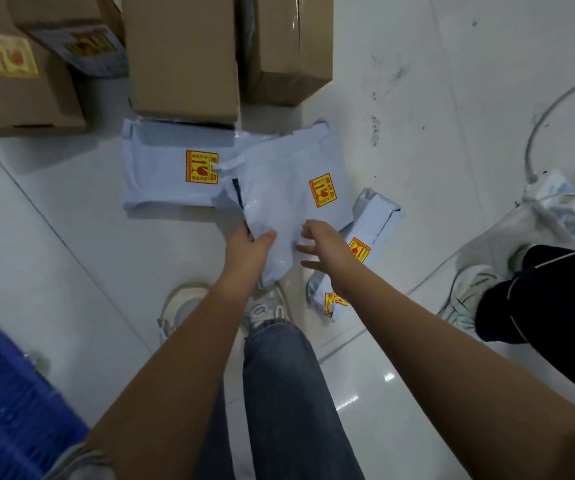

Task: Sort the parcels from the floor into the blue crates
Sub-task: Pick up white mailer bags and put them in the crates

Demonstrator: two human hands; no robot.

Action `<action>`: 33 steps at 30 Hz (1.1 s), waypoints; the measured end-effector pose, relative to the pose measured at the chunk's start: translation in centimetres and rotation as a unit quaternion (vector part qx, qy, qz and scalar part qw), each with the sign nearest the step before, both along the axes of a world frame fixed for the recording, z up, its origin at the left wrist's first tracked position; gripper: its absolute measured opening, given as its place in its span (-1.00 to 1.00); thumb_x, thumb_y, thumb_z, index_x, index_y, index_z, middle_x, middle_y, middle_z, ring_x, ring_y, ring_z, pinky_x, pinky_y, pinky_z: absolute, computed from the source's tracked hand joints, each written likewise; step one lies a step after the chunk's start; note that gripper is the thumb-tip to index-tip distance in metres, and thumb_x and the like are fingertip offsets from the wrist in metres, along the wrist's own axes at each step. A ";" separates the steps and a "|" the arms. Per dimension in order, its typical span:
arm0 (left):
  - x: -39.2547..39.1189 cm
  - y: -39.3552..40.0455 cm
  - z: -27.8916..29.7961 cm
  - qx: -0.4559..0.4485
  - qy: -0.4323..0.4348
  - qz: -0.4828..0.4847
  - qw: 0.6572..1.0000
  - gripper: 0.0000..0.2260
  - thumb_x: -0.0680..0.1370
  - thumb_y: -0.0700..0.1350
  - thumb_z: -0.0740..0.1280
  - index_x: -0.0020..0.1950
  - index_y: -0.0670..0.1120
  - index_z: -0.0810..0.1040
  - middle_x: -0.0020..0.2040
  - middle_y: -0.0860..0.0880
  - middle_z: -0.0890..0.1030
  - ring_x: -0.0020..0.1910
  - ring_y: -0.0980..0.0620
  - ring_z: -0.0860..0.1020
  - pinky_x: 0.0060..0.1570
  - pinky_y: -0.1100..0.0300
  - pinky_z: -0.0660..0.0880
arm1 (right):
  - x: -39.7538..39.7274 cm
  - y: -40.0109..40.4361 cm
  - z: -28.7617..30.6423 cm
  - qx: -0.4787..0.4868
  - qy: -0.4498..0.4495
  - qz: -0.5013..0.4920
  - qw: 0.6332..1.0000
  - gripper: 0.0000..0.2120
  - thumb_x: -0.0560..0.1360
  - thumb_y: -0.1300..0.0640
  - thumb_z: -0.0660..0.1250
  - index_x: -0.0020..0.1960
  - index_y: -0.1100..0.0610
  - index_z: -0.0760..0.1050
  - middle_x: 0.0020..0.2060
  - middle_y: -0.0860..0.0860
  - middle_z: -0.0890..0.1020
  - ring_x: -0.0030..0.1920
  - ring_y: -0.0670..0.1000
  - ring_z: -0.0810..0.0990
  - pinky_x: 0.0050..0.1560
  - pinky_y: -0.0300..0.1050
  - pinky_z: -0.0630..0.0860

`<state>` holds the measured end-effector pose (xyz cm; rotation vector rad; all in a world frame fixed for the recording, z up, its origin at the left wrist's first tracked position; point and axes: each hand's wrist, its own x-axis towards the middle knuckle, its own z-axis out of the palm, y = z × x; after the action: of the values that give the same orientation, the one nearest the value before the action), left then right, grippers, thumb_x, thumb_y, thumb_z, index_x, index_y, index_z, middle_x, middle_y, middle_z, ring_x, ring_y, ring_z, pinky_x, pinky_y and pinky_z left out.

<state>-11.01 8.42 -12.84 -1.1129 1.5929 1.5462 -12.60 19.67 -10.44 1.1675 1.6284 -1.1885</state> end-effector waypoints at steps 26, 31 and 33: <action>5.0 -6.6 17.3 -0.053 0.191 -0.250 0.948 -0.34 0.44 0.01 0.45 0.46 -0.02 0.24 0.46 0.05 0.18 0.41 0.12 0.23 0.36 0.25 0.19 | -1.7 3.7 16.3 -0.188 0.056 -0.089 0.977 -0.43 0.24 0.28 0.28 0.27 0.13 0.43 0.08 0.20 0.63 -0.01 0.24 0.63 0.03 0.15 0.58; 5.4 -10.9 17.0 0.030 0.025 0.229 0.973 -0.61 0.57 -0.07 0.29 0.38 -0.06 0.34 0.34 -0.05 0.43 0.17 0.03 0.50 0.14 0.18 0.43 | 0.4 2.6 17.4 -0.270 0.024 -0.169 0.948 -0.13 0.02 0.26 0.45 0.35 0.19 0.41 0.15 0.21 0.53 0.11 0.25 0.54 0.20 0.18 0.49; 6.0 -12.1 17.1 0.135 -0.013 0.287 0.948 -0.68 0.58 0.02 0.24 0.29 -0.05 0.41 0.24 -0.09 0.54 0.04 -0.02 0.57 0.04 0.11 0.50 | 0.8 1.2 17.8 -0.293 0.018 -0.150 0.944 -0.10 -0.02 0.26 0.46 0.34 0.19 0.41 0.22 0.22 0.48 0.21 0.28 0.47 0.33 0.26 0.35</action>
<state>-5.00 -3.65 4.28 -1.5093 1.0326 2.0318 -11.77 20.89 7.33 1.0181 1.0176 -1.7459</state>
